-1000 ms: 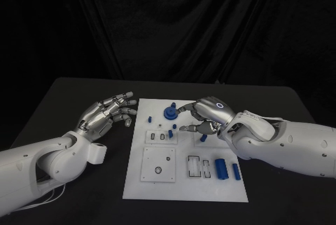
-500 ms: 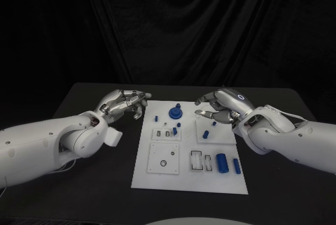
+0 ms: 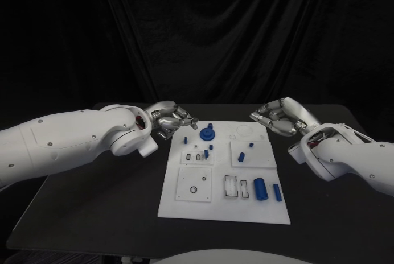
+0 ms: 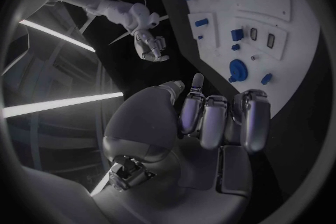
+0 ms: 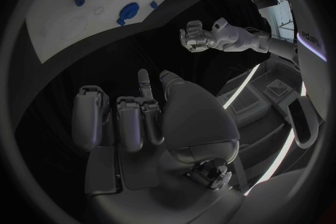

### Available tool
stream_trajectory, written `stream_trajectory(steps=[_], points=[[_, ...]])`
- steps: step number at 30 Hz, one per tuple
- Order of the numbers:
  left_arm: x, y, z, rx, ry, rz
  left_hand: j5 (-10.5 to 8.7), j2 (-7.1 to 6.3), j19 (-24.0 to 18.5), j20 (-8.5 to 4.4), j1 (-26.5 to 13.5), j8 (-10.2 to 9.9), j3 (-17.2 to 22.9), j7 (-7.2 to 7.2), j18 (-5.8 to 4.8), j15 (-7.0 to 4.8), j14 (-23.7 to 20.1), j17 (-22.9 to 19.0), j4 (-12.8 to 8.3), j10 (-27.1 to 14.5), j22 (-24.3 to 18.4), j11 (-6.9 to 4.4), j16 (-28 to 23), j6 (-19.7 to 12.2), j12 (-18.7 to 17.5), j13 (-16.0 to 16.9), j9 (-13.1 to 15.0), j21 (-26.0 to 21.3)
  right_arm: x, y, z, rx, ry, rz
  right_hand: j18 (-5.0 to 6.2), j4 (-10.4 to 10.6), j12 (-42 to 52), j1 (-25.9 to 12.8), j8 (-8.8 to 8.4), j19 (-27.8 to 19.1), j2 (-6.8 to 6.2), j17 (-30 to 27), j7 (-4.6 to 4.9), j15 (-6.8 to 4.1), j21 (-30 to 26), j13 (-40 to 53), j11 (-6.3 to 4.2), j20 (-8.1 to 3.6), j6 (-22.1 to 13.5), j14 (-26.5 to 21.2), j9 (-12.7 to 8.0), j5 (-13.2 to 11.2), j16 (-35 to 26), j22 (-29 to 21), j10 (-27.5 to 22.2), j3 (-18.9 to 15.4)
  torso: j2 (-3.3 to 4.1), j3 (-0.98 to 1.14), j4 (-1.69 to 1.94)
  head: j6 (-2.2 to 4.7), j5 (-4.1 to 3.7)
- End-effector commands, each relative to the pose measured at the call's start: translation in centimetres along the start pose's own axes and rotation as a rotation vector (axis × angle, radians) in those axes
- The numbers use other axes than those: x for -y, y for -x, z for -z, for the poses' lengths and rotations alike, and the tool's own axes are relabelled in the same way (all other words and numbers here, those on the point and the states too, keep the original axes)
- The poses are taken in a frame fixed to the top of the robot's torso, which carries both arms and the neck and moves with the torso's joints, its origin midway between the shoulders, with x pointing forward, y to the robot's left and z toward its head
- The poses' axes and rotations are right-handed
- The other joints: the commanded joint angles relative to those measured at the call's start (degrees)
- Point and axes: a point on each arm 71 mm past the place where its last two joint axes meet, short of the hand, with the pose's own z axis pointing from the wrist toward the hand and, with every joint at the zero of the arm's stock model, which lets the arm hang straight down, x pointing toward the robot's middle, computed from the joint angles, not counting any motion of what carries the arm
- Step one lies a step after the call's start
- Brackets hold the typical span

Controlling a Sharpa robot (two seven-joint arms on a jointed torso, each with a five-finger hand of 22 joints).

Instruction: Assemble the parts on the task board

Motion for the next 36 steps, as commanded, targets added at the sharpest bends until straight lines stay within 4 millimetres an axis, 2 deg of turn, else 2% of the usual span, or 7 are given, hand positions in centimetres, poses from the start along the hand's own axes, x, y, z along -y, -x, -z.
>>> stream_trajectory(steps=[1,5,9,16,23,29,36], points=[[-1.1,-0.9,-0.5,-0.134,0.254,-0.205,-5.58,-0.05,8.2,-1.74,-5.9,7.8,-6.6,-2.39,-2.54,-2.16,7.1,15.1,1.5,11.1,15.0,-2.09,1.6,0.9,4.8,15.7,6.6,4.4,0.9,0.4,0.4,-0.003,-0.072,-0.131,0.06,-0.3,0.2,0.4,0.43,1.4,0.22,13.3,-0.22,-0.15,-0.1,15.1,-0.13,0.08,0.3,5.5,0.1,0.5,0.2,11.4,6.0,0.2,-1.14,0.70,-0.48,-0.45,0.24],[-0.9,-1.7,-1.7,-0.194,0.367,-0.282,-6.24,-0.01,8.2,-2.35,-7.3,10.5,-8.4,-2.98,-2.54,-2.68,7.1,15.1,1.5,11.1,15.0,-2.62,1.6,0.6,4.8,15.7,10.7,4.4,1.5,1.0,1.1,0.005,-0.103,-0.144,0.07,-0.3,0.2,0.8,0.66,1.4,0.15,13.3,-0.26,-0.20,-0.2,15.1,-0.18,0.01,0.2,5.5,0.3,0.9,0.2,11.4,6.0,0.3,-1.56,0.90,-0.57,-0.69,0.24],[-0.7,-2.2,-2.7,-0.232,0.460,-0.385,-9.29,0.76,8.2,-3.13,-10.5,13.6,-11.1,-3.67,-2.54,-3.41,7.1,15.1,1.5,11.1,15.0,-3.42,1.6,-0.2,4.8,15.7,17.1,4.4,1.9,1.3,1.4,0.005,-0.123,-0.150,0.09,-0.4,0.2,1.1,0.88,1.4,0.08,13.3,-0.29,-0.24,-0.3,15.1,-0.22,-0.04,0.1,5.5,0.4,1.3,0.2,11.4,6.0,0.5,-2.20,1.35,-1.21,-1.49,0.79],[-0.1,-2.5,-4.3,-0.233,0.521,-0.456,-9.32,1.11,8.2,-3.96,-10.2,16.1,-12.2,-4.88,-2.54,-4.33,7.1,15.1,1.3,11.1,15.0,-4.35,1.6,1.2,4.8,15.7,22.8,4.4,2.0,1.3,1.6,-0.006,-0.141,-0.157,0.14,-0.4,0.2,1.2,0.94,1.3,-0.01,13.2,-0.28,-0.25,-0.5,15.1,-0.21,-0.06,0.0,5.5,0.4,1.5,0.1,11.3,6.0,0.5,-2.71,1.76,-2.01,-2.69,1.90],[0.6,-3.0,-5.5,-0.226,0.535,-0.477,-9.78,1.15,8.2,-4.33,-10.6,16.6,-12.9,-5.24,-2.54,-4.69,7.1,15.1,1.5,11.1,15.0,-4.71,1.6,1.7,4.8,15.7,24.8,4.4,2.1,1.1,1.5,-0.026,-0.154,-0.162,0.20,-0.4,0.2,1.4,1.05,1.2,-0.36,13.2,-0.25,-0.25,-0.8,15.1,-0.19,-0.08,-0.2,5.5,0.5,1.5,0.0,11.2,6.0,0.4,-2.88,1.84,-1.94,-4.04,1.53],[0.9,-3.4,-6.4,-0.231,0.538,-0.486,-9.84,1.33,8.2,-4.40,-10.7,16.6,-12.9,-5.31,-2.54,-4.75,7.1,15.1,1.4,11.1,15.0,-4.77,1.6,1.7,4.8,15.7,25.1,4.4,2.2,1.1,1.5,-0.033,-0.163,-0.163,0.24,-0.4,0.2,1.6,1.16,1.1,-0.46,13.1,-0.27,-0.25,-1.0,15.1,-0.20,-0.09,-0.2,5.5,0.5,1.6,0.0,11.2,6.0,0.4,-2.68,2.01,-1.68,-4.47,1.36],[0.7,-3.9,-7.2,-0.229,0.542,-0.482,-9.44,1.57,8.2,-4.55,-10.4,16.0,-12.9,-5.37,-2.54,-4.89,7.1,15.1,1.2,11.1,15.0,-4.86,1.6,1.5,4.8,15.7,25.7,4.4,2.3,1.0,1.5,-0.044,-0.168,-0.161,0.31,-0.6,0.2,2.1,1.38,1.0,-0.70,13.0,-0.26,-0.25,-1.3,15.1,-0.19,-0.10,-0.3,5.4,0.6,1.7,-0.2,11.1,6.0,0.5,-2.60,2.10,-1.94,-4.93,1.55]])
